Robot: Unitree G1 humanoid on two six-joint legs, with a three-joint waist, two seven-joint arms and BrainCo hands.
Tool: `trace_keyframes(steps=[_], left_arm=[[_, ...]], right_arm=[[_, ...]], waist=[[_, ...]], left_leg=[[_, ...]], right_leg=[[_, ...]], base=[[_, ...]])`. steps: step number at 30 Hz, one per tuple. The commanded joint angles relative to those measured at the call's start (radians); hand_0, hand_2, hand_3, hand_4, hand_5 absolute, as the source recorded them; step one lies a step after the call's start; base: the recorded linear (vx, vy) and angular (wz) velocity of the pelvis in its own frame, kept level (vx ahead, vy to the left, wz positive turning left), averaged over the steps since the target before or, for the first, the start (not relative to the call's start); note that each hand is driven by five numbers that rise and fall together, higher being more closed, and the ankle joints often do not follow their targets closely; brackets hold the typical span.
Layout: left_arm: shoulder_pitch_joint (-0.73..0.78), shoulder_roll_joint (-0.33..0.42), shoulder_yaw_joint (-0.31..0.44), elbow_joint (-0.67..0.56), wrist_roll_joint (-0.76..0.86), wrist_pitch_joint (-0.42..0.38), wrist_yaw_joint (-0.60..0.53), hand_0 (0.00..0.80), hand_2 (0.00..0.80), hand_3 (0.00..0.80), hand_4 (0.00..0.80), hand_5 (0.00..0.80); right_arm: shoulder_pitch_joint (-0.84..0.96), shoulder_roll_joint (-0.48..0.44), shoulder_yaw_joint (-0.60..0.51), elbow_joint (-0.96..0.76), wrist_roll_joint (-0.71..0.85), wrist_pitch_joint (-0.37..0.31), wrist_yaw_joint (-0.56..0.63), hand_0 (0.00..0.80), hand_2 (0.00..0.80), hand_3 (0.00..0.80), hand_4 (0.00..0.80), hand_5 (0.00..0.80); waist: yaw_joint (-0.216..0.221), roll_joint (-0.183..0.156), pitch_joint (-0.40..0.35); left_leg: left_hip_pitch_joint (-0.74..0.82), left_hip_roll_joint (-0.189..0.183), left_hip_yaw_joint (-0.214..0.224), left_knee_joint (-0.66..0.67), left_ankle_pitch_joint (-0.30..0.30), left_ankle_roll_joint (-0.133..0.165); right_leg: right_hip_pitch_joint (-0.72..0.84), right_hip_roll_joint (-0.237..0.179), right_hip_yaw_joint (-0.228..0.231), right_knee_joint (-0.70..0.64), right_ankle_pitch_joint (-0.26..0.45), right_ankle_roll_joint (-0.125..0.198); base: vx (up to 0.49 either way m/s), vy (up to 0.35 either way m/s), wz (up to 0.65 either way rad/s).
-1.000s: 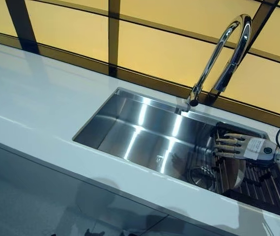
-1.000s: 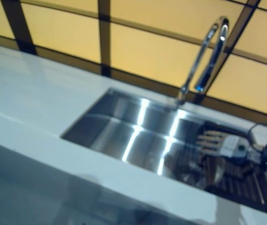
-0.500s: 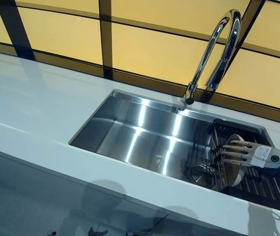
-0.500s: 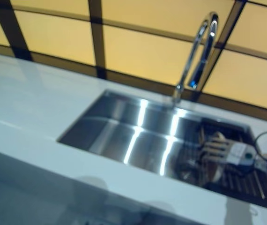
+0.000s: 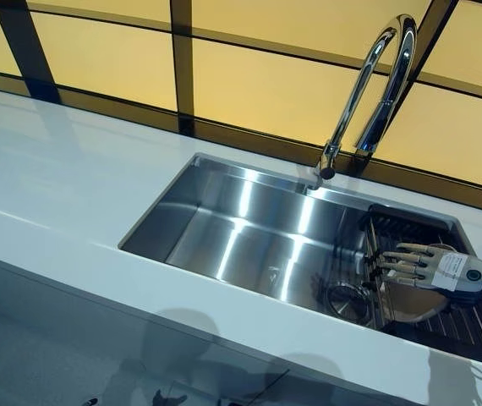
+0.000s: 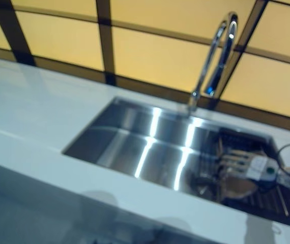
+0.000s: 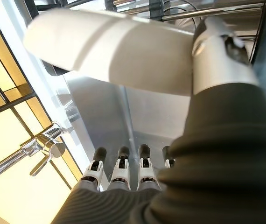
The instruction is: Take plates into dishwasher
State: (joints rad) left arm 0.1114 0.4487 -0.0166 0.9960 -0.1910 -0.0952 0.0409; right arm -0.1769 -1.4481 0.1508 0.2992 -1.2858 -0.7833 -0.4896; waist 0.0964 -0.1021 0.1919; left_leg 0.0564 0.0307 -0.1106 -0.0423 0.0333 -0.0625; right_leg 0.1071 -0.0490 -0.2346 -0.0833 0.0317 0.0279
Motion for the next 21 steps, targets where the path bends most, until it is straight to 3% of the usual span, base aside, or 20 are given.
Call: trace_keyframes(steps=[1,2,21], left_arm=[[-0.029,0.023,-0.009,-0.018,-0.039,-0.022,0.025,0.0,0.0,0.0,0.0,0.0],[-0.029,0.024,-0.009,-0.021,-0.041,-0.018,0.023,0.0,0.0,0.0,0.0,0.0],[-0.038,0.03,-0.014,-0.036,-0.083,-0.038,0.031,0.0,0.0,0.0,0.0,0.0]], right_arm=[[-0.125,-0.057,0.03,0.01,0.015,0.079,-0.041,0.48,0.48,0.48,0.48,0.48],[-0.138,-0.049,0.034,0.013,0.016,0.076,-0.041,0.8,0.8,0.8,0.8,0.8],[-0.298,-0.036,0.149,0.025,0.038,0.088,-0.083,0.8,0.8,0.8,0.8,0.8]], waist=[[0.025,-0.027,-0.021],[0.026,-0.028,-0.019],[0.012,-0.042,0.0]], left_leg=[[-0.047,0.04,0.055,0.053,-0.009,-0.025],[-0.049,0.04,0.056,0.054,-0.009,-0.025],[-0.071,0.042,0.109,0.041,-0.007,-0.024]], right_leg=[[-0.015,0.008,0.011,0.095,-0.061,0.031],[-0.018,0.009,0.012,0.091,-0.057,0.033],[-0.053,0.012,0.032,0.042,-0.013,0.052]], base=[[0.0,0.0,0.0],[0.002,-0.009,-0.03],[-0.018,0.007,-0.11]])
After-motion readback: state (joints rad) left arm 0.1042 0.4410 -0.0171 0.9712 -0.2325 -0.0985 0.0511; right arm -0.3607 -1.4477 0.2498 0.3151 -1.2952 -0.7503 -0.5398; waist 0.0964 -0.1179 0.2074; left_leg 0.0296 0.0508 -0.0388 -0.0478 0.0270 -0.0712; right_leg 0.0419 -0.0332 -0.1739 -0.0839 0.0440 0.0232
